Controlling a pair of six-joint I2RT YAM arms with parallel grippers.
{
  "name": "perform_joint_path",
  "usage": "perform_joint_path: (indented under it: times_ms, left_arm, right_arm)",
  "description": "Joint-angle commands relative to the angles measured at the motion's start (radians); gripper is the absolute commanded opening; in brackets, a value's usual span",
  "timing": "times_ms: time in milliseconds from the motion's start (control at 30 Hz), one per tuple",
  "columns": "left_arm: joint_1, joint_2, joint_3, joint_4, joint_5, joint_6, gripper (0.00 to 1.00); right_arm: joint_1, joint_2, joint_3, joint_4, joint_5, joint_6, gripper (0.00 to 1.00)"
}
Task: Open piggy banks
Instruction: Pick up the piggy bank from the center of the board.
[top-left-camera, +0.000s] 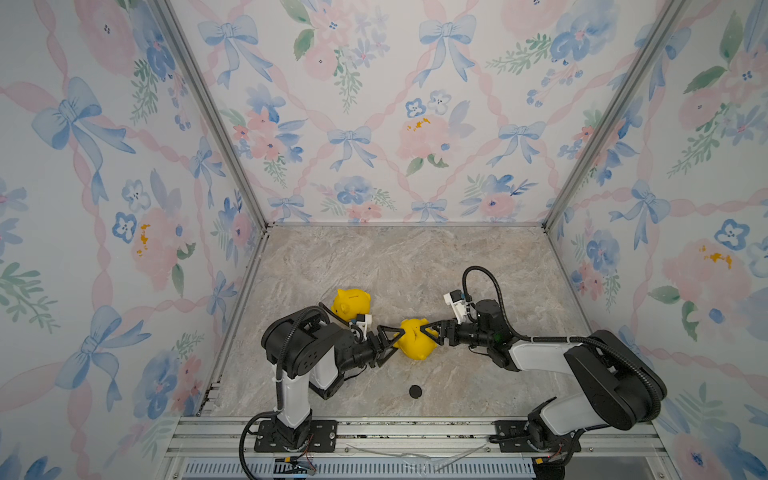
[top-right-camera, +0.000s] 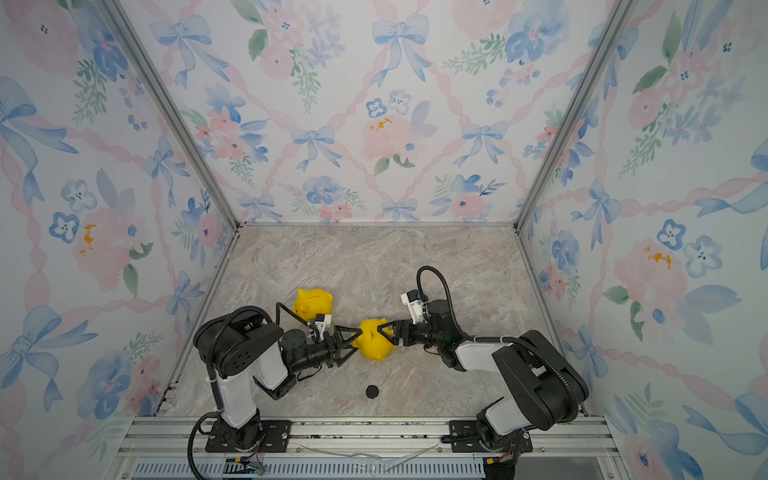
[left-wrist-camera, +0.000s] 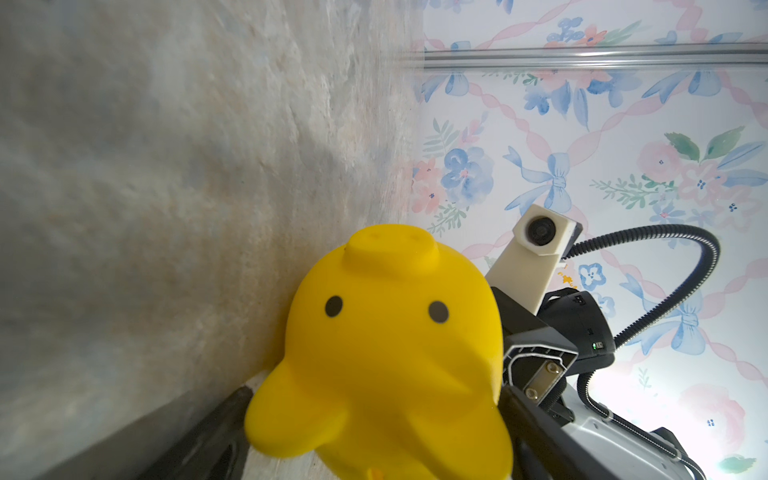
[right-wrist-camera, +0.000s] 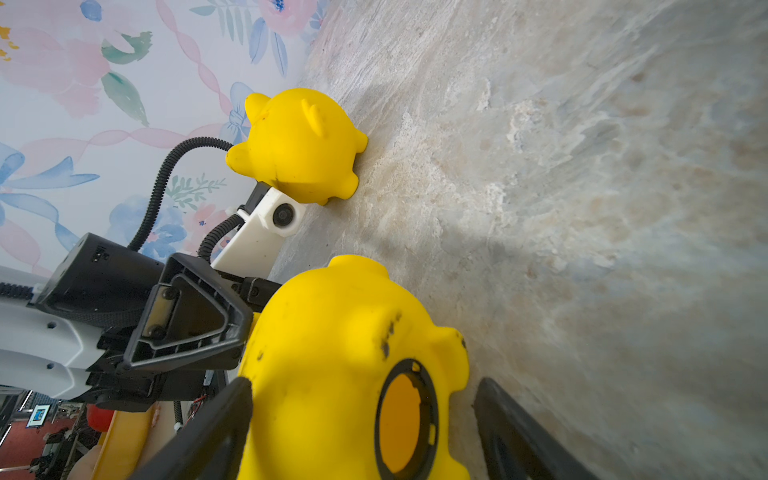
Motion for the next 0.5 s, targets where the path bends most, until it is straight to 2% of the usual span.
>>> perform_joint_path:
  times_ms: [0,467]
  left_arm:
    - [-0.003,0.027,0.016,0.141,0.003,0.000,0.91]
    - [-0.003,-0.015,0.020,0.141,-0.032,-0.014,0.90]
  right_arm:
    - [-0.010,0.050,-0.051,-0.175,0.062,-0.027,0.85]
    - [-0.015,0.056,-0.050,-0.173,0.053,-0.029,0.85]
